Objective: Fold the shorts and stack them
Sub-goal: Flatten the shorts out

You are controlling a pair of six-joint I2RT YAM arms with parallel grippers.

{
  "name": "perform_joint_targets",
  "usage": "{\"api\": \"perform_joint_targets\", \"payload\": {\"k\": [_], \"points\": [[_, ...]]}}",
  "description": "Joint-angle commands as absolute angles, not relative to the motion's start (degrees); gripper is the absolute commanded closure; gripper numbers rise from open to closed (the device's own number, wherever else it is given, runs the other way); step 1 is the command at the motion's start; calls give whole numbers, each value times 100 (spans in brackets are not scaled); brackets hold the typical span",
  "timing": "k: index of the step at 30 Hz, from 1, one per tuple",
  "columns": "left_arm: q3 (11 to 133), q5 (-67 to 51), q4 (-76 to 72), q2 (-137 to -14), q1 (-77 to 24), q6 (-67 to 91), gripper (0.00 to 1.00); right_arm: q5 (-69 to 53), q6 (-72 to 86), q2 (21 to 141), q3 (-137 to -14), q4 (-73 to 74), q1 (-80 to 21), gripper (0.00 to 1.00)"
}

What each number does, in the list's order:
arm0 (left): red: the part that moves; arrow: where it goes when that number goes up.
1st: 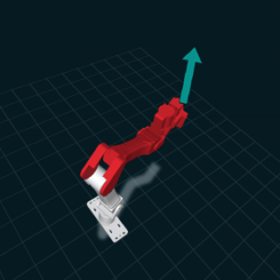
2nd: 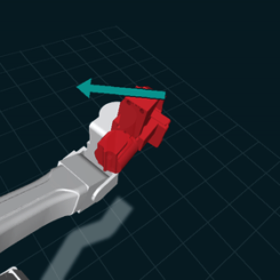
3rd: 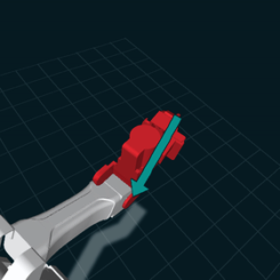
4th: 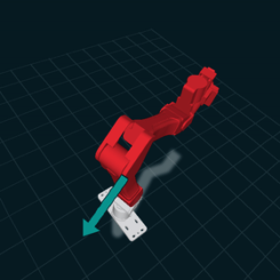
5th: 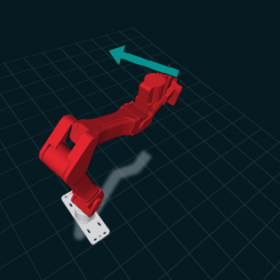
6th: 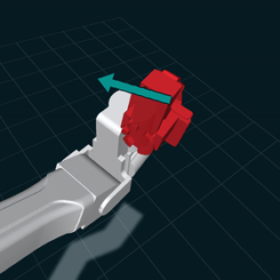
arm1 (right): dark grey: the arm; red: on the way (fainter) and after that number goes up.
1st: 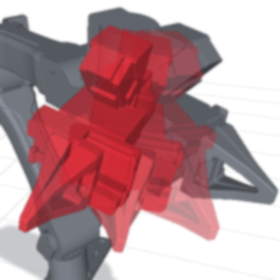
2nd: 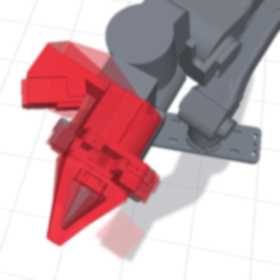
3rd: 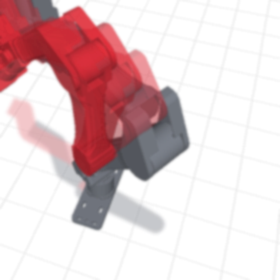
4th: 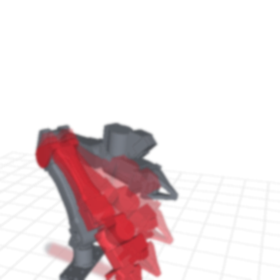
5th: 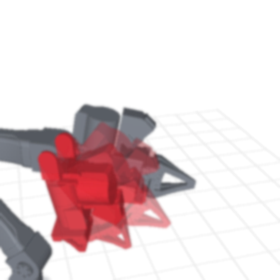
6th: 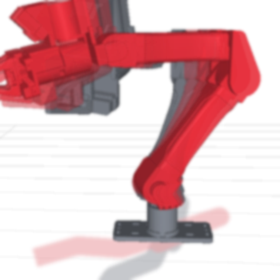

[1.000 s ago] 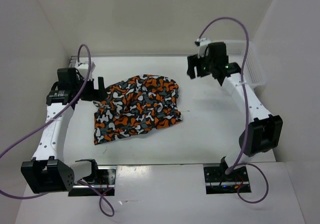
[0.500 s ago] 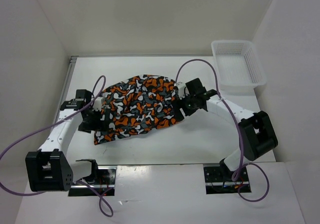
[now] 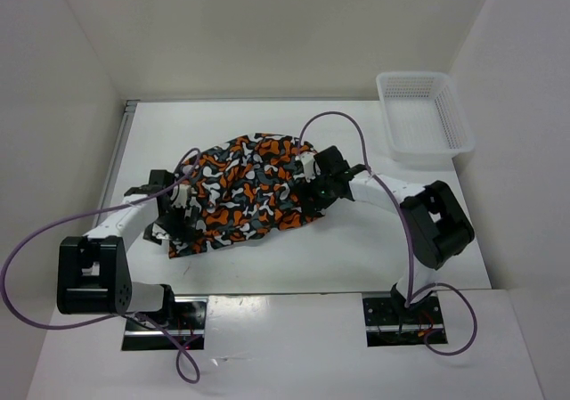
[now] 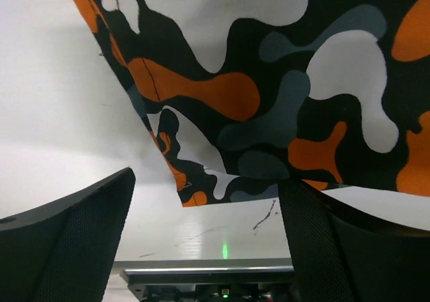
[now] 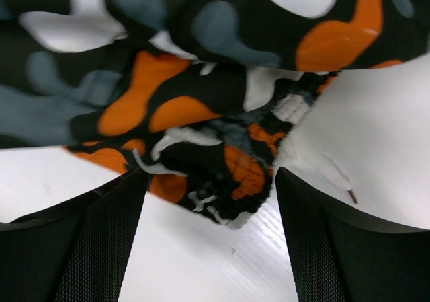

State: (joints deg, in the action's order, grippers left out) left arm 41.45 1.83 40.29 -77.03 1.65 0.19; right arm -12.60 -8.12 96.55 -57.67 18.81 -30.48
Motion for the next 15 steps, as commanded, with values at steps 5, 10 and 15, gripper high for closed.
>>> {"api": "perform_joint_targets", "payload": {"k": [5, 10, 15], "points": [[3876, -60, 3814, -7936, 9, 0, 42, -361, -606, 10045, -5835, 1187, -3050, 20], [3998, -421, 3937, -7989, -44, 0, 100, -413, -747, 10169, -6029, 1187, -3102, 59], [4542, -799, 4061, -8042, -44, 0, 100, 166, -1177, 10055, -6512, 1134, -3103, 100]]}}
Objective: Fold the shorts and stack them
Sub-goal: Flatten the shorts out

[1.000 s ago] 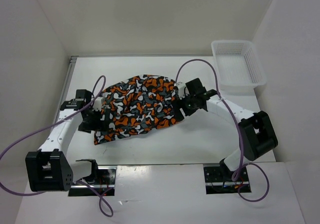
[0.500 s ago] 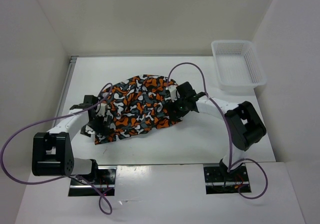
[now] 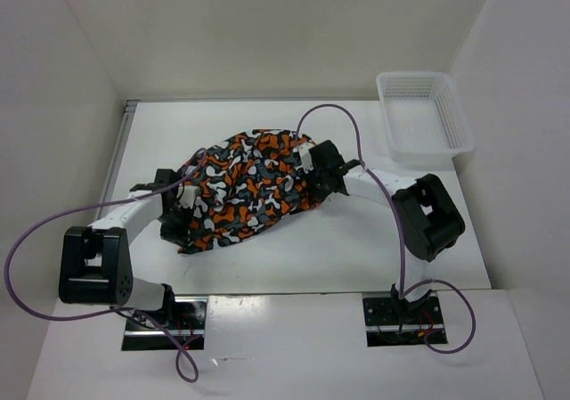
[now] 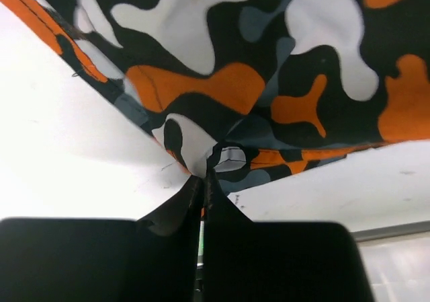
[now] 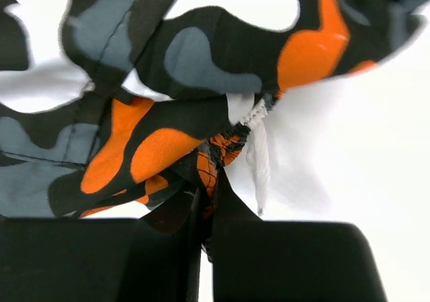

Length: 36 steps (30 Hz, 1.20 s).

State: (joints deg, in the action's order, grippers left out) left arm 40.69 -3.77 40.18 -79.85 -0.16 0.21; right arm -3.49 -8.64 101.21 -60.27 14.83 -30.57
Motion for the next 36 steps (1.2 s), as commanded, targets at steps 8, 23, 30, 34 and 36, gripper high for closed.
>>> {"api": "perform_joint_targets", "payload": {"k": [8, 23, 30, 34, 36], "points": [[8617, -722, 3587, -8919, 307, 0, 100, 1212, -1916, 10353, -9646, 1318, -2568, 100], [8951, -326, 3595, -7762, -26, 0, 100, 826, -3040, 8474, -8472, 2461, -2215, 100], [5865, 288, 4666, -6566, -834, 0, 100, -147, -3919, 7340, -5498, 3198, -2215, 100], [5107, 553, 5036, -6434, -905, 0, 100, -448, -4271, 7076, -4827, 3559, -2215, 100], [5054, 632, 5176, -6320, -905, 0, 100, -448, -4639, 7005, -4703, 3708, -2215, 100]]}}
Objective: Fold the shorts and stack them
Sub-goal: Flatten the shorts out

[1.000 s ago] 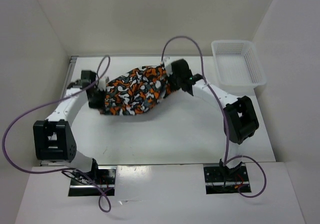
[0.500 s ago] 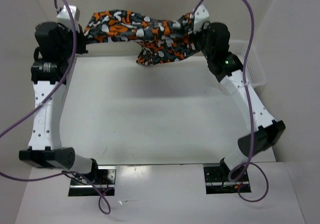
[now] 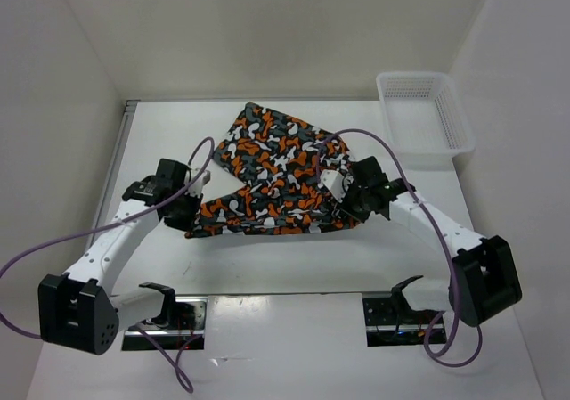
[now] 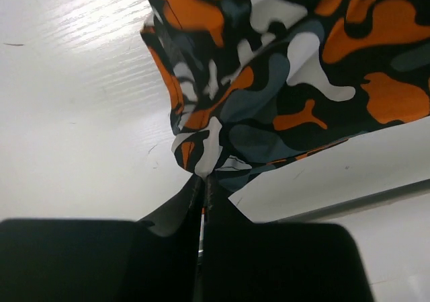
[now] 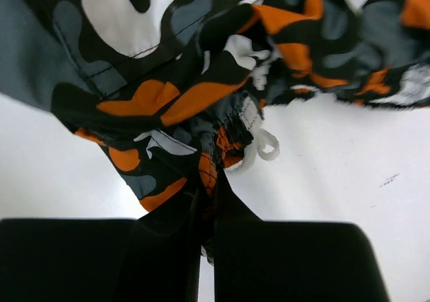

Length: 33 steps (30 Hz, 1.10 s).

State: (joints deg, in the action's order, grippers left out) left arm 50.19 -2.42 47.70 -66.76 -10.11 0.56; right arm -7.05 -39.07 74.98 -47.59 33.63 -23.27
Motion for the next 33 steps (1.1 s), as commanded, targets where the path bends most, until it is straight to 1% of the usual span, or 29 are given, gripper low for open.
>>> {"api": "perform_joint_targets", "payload": {"k": [1, 3, 7, 9, 10, 11, 12, 13, 14, 15, 17, 18, 19, 20, 21, 23, 24, 25, 27, 30, 33], "points": [[4975, 685, 5177, -6319, -905, 0, 100, -257, -4641, 6935, -4650, 3709, -2215, 100], [4975, 686, 5361, -6267, -905, 0, 100, -202, -4806, 6873, -4649, 3883, -2215, 100], [4975, 686, 5563, -6267, -905, 0, 99, -431, -5001, 6698, -4702, 4367, -2215, 90], [5036, 633, 5634, -6267, -967, 0, 94, -623, -5088, 6645, -4649, 4621, -2215, 88], [5088, 476, 5817, -6206, -967, 0, 92, -685, -5158, 6645, -4649, 4736, -2215, 79], [5158, 362, 5923, -6205, -967, 0, 75, -799, -5316, 6584, -4649, 4885, -2215, 68], [5342, 212, 6046, -6205, -967, 0, 52, -800, -5317, 6513, -4702, 5087, -2215, 56], [5439, 54, 6325, -6144, -967, 0, 38, -869, -5448, 6513, -4798, 5350, -2215, 35], [5545, -269, 6433, -6144, -967, 0, 30, -1027, -5649, 6513, -5008, 5614, -2215, 25], [5642, -412, 6503, -6039, -967, 0, 21, -1028, -5886, 6452, -5105, 5990, -2215, 21], [5888, -684, 6504, -5749, -967, 0, 14, -1099, -5889, 6373, -5342, 6064, -2215, 19], [5889, -686, 6347, -5644, -967, 0, 11, -977, -5749, 6242, -5405, 6064, -2215, 19], [5958, -686, 5937, -5556, -967, 0, 5, -889, -5635, 6179, -5475, 5856, -2215, 19], [5959, -503, 5706, -5555, -967, 0, 4, -792, -5512, 6109, -5615, 5732, -2215, 16], [5889, -336, 5487, -5555, -967, 0, 4, -652, -5389, 6039, -5668, 5583, -2215, 14], [5766, 7, 4810, -6071, -967, 0, 4, -650, -4976, 5890, -5730, 5012, -2215, 14], [5687, 287, 4407, -6299, -967, 0, 4, -798, -4835, 5889, -5730, 4818, -2215, 19], [5617, 342, 4238, -6780, -967, 0, 4, -896, -4573, 5889, -5730, 4651, -2215, 22], [5616, 230, 3878, -7449, -967, 0, 4, -1019, -4482, 6125, -5660, 4395, -2267, 28], [5949, 176, 3509, -8223, -967, 0, 4, -862, -4675, 6407, -5240, 4281, -2469, 32], [6240, 54, 3384, -8795, -967, 0, 3, -624, -4799, 6407, -4703, 4088, -2986, 32]]}}
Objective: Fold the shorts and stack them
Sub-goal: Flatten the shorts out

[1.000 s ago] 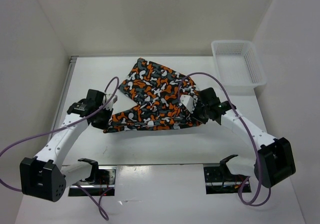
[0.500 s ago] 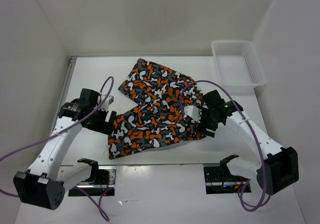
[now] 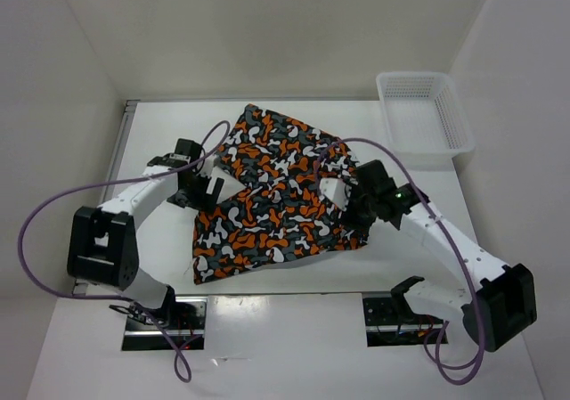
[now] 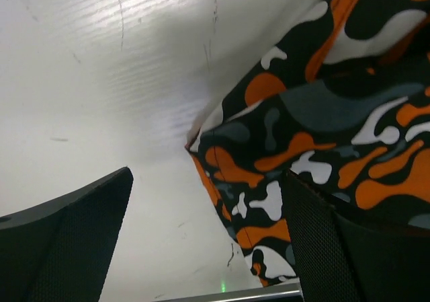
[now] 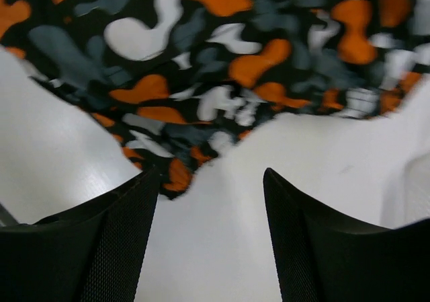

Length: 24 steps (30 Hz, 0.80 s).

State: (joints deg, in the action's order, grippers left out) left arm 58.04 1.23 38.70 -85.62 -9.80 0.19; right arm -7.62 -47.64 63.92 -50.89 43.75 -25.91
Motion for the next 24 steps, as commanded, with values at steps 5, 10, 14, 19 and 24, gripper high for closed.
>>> {"api": "perform_joint_targets", "payload": {"k": [5, 10, 14, 19, 24], "points": [[6293, -123, 3402, -9517, -967, 0, 2, -537, -4912, 6670, -3948, 3736, -3234, 32], [6240, -333, 3401, -9993, -967, 0, 41, -35, -5308, 6671, -3209, 3287, -3516, 66], [6538, -291, 3752, -10195, -915, 0, 99, 281, -5562, 6671, -3156, 3453, -3516, 100], [7660, -176, 3814, -10248, -168, 0, 100, 562, -6195, 6277, -3103, 3814, -3516, 100], [7894, -806, 4411, -9441, -314, 0, 93, 501, -6109, 6091, -3041, 3596, -3839, 100]]}}
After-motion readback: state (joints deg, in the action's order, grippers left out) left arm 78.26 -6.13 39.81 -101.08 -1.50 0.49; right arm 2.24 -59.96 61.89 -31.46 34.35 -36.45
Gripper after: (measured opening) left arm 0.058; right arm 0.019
